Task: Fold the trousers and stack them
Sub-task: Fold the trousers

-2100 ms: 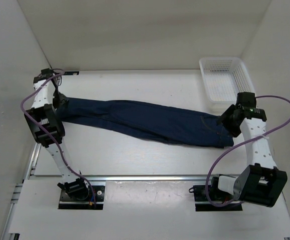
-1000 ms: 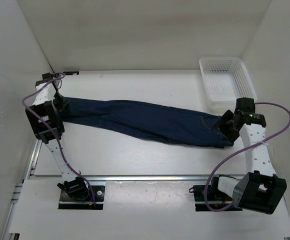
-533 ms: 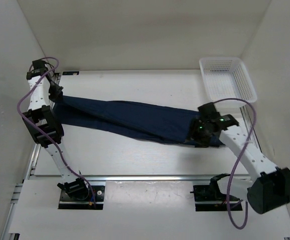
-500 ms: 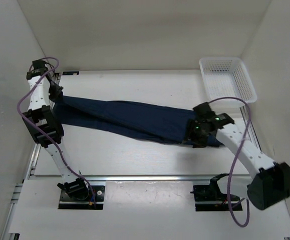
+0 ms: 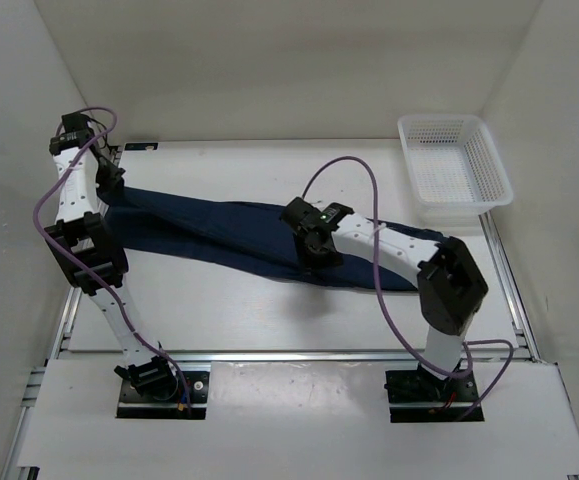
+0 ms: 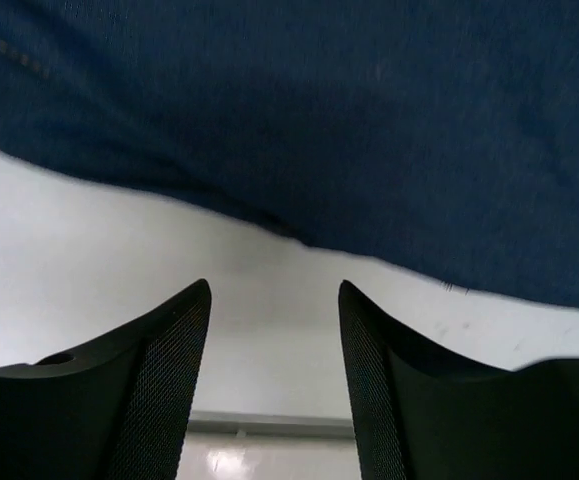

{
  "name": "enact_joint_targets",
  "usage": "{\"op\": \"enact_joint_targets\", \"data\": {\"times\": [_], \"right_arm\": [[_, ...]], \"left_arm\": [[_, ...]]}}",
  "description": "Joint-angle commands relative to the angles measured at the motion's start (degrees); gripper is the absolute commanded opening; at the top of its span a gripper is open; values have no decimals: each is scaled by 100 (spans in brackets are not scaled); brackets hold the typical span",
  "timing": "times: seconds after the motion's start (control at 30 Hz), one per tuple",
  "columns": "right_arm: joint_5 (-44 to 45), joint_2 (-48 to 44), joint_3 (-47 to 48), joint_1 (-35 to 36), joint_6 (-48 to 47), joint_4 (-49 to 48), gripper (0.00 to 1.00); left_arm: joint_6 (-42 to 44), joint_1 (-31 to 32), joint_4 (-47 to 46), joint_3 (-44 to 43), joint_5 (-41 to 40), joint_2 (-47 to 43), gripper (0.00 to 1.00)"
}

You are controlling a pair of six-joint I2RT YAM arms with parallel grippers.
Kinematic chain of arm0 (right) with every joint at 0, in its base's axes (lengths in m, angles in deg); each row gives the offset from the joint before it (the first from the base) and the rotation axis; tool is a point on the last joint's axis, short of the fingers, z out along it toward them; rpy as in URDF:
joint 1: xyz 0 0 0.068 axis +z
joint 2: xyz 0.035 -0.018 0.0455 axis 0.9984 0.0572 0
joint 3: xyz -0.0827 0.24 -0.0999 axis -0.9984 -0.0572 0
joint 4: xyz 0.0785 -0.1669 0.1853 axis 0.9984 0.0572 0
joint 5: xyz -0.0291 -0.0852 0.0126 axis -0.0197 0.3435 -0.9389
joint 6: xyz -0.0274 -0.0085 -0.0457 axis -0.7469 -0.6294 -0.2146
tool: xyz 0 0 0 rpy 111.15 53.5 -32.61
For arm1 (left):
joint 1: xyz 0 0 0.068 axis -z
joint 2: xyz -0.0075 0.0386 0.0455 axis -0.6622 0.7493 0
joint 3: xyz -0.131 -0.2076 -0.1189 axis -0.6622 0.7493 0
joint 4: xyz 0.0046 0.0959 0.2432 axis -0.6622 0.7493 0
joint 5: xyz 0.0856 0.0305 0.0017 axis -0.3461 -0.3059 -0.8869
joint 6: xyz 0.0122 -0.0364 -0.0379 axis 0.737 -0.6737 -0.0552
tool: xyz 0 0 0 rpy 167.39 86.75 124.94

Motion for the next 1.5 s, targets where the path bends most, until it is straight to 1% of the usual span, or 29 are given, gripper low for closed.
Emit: {"op": "enact_joint_targets", "data": {"times": [0.0, 0.13, 0.27, 0.33, 0.53, 0.67, 0.73, 1.17, 1.3, 1.33, 1.4, 1.43, 1.47], "right_arm": [[655, 377, 450, -41, -439, 25, 59], [857, 737, 573, -102, -720, -89, 56], [857, 940, 705, -154, -958, -282, 56], [769, 1098, 819, -155, -1011, -282, 55], [531, 1265, 767, -155, -1011, -511, 54], [461, 1143, 705, -50, -1011, -511, 54], [409, 1073, 705, 3, -950, -511, 56], [461, 1195, 644, 109, -836, -511, 55], [514, 1397, 696, 109, -836, -511, 48], [514, 1398, 696, 109, -836, -511, 44], [583, 1538, 696, 109, -836, -511, 39], [584, 1538, 696, 109, -836, -511, 35], [663, 1538, 696, 109, -836, -511, 26]], "left_arm": [[81, 13, 45, -197, -58, -351, 10], [133, 13, 98, -250, -111, -351, 10], [133, 13, 98, -250, -111, -290, 10], [133, 13, 98, -250, -111, -290, 10], [133, 13, 98, -312, -58, -237, 10], [133, 13, 150, -425, -58, -237, 10], [133, 13, 151, -426, -58, -184, 10], [133, 13, 204, -426, -58, -184, 10], [133, 13, 204, -426, -58, -184, 10], [133, -39, 204, -426, -58, -184, 10], [133, -40, 204, -495, -58, -184, 10], [133, -40, 204, -496, -58, -132, 10], [185, -40, 204, -557, -58, -62, 10]]}}
